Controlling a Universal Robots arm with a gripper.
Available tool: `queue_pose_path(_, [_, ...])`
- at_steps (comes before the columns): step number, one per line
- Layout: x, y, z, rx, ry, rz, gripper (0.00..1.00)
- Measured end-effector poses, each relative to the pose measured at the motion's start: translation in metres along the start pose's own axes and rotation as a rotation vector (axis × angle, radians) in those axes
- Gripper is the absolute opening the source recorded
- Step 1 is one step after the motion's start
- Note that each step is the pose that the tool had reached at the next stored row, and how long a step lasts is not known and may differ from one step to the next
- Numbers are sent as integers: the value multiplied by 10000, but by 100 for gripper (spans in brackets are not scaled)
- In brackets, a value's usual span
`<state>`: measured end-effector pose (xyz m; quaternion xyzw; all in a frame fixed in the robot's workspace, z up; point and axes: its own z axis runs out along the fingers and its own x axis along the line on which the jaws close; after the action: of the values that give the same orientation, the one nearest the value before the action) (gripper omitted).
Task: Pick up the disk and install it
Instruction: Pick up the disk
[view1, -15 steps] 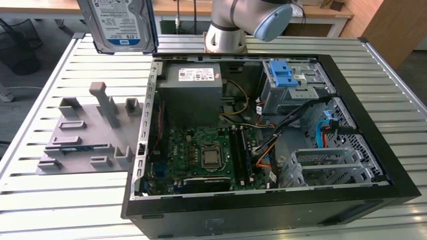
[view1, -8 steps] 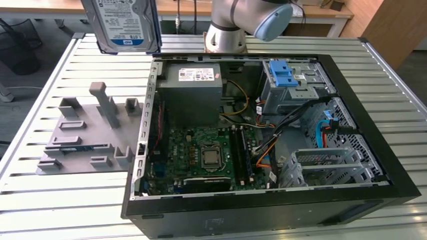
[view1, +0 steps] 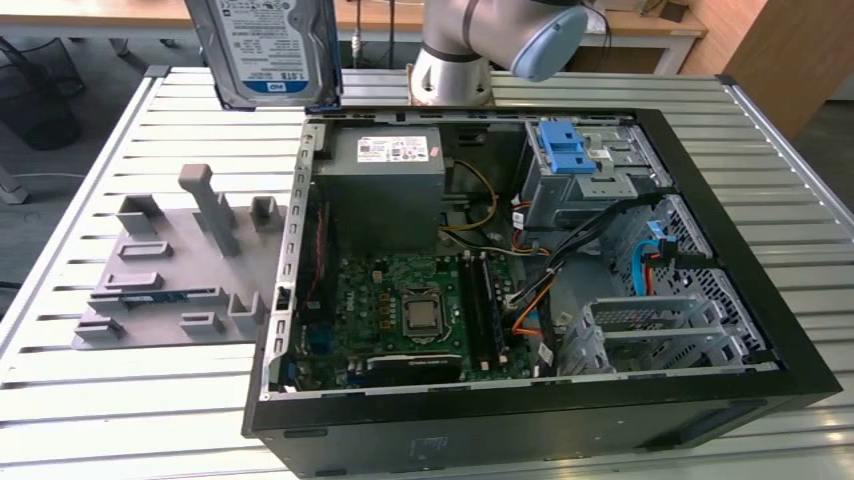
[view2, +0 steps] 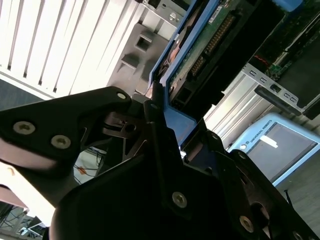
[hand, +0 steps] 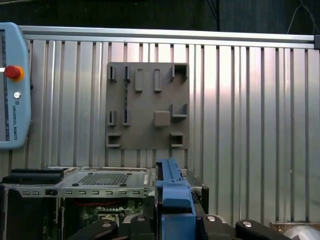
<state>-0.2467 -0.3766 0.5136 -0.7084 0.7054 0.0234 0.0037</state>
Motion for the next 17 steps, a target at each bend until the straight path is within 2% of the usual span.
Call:
queue_pose_path(13, [509, 1, 11, 2, -2, -1, 36])
queue_pose_path(15, [550, -17, 12, 1, -2, -1, 36])
queue_pose_path(17, [577, -68, 16, 2, -2, -1, 36])
